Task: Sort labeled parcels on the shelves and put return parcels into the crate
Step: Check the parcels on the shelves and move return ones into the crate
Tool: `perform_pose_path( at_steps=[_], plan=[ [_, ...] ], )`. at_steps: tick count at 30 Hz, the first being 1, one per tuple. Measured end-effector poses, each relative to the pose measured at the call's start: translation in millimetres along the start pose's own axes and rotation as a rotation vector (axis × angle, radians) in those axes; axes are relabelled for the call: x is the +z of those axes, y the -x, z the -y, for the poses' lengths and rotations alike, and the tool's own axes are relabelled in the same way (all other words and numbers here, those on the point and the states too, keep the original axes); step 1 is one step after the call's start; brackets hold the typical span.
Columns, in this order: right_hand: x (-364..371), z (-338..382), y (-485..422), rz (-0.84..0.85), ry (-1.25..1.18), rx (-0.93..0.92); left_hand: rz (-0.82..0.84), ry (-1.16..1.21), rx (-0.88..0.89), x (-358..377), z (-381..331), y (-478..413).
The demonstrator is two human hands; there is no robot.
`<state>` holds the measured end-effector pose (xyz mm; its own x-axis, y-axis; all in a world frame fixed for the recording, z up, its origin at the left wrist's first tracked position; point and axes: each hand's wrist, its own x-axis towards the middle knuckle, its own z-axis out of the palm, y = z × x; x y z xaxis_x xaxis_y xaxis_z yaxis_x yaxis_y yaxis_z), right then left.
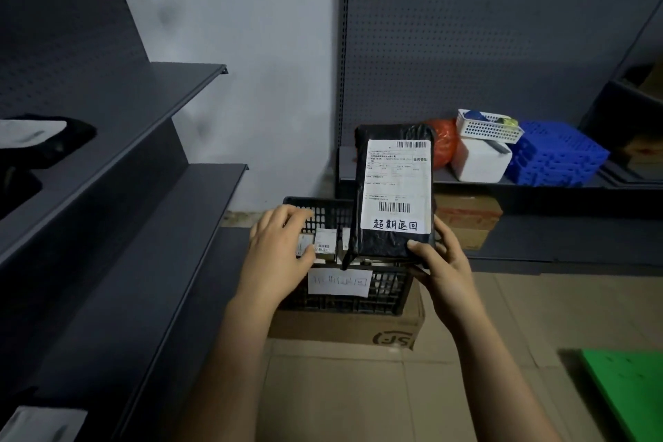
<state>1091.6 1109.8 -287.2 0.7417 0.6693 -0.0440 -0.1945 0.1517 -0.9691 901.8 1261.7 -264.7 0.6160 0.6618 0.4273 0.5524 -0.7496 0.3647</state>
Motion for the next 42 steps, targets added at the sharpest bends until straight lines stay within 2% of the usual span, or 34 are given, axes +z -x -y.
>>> perform_pose_path(
  at_steps=[8,19,25,34,42],
  plan=[
    [14,-9,-103,-0.001,0.013,0.039,0.013,0.011,-0.008,49,25,-91],
    [78,-47,-279,-0.040,0.040,0.072,0.114,0.012,0.049,128,114,-256],
    [101,-76,-343,-0.092,0.023,0.136,0.200,0.017,0.080,166,157,-321],
    [90,-141,-381,-0.115,0.080,0.314,0.366,0.053,0.013,245,198,-327],
    [69,-233,-390,-0.070,0.160,0.520,0.498,0.118,-0.135,333,236,-284]
  ],
)
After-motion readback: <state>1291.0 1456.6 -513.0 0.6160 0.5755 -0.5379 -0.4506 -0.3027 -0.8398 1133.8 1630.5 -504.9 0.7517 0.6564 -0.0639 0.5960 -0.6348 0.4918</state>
